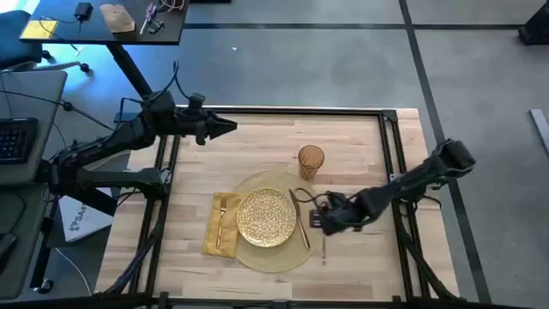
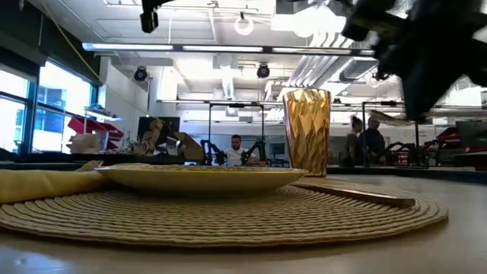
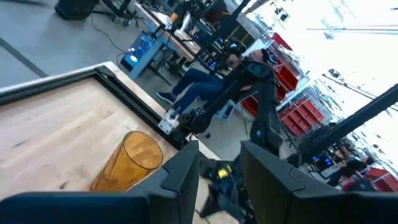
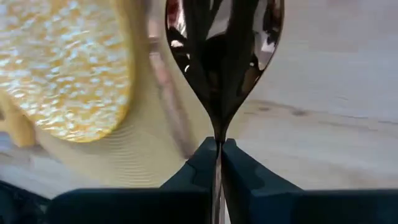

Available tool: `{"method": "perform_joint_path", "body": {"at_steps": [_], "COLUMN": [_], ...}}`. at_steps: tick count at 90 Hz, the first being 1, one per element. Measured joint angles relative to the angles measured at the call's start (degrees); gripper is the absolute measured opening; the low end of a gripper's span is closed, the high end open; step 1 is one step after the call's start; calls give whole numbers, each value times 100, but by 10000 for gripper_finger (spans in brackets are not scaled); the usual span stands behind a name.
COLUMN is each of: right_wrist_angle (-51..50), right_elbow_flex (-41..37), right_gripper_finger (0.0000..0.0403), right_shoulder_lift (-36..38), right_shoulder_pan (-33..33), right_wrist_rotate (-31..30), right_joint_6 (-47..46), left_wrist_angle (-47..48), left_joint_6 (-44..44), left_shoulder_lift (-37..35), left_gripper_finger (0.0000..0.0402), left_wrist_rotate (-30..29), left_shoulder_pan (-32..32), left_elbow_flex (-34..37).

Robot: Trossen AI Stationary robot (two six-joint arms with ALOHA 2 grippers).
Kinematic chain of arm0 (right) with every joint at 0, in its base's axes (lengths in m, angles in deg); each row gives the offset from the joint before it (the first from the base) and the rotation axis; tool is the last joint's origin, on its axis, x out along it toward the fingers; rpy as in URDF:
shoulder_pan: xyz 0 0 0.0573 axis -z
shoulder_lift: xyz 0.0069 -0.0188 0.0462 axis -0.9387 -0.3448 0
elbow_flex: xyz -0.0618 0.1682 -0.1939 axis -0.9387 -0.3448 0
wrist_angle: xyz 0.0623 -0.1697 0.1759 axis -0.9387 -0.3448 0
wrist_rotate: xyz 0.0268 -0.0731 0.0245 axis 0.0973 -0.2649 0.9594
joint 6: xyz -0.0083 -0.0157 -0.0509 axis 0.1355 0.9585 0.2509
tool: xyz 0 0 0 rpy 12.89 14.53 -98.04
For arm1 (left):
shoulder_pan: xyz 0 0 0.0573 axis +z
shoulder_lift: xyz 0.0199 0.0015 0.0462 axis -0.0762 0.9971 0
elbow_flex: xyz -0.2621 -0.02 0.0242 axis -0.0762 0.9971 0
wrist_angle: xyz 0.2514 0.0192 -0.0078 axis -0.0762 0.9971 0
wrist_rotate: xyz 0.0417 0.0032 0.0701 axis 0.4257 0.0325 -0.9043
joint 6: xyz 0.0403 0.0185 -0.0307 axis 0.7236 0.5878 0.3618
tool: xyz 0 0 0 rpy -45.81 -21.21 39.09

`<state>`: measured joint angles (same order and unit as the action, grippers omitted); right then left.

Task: Set table place
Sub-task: Put the bronze spoon on the brown placemat to the right of the bronze knife

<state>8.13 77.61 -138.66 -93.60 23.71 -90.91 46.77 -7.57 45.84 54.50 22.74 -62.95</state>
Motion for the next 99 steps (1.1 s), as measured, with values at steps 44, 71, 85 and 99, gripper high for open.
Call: {"method": "perform_joint_path", "body": {"at_steps": [44,71,85,99], "right_wrist_angle": [-910,-864,-729,-590], "right_elbow_flex": [1266,1259,1257,1255], "right_gripper_finger": [0,0,0,0], "right_shoulder_lift": [-1556,-1800,-1912,-1923], "right_shoulder_pan": [1791,1893,1887,1887], "right_wrist_rotate": [1016,1006,1005,881], "right_joint_6": [2895,3041,2865,2719], "left_wrist_angle": [18,21,27,25], "left_joint_6": [95,98,98,98], "left_shoulder_lift": [-19,-39,-37,-37], "left_gripper_finger": [101,101,101,101], "left_wrist_rotate": [470,604,604,603], "left_shoulder_pan": [9,9,9,9], "left_elbow_flex": [0,0,0,0]}}
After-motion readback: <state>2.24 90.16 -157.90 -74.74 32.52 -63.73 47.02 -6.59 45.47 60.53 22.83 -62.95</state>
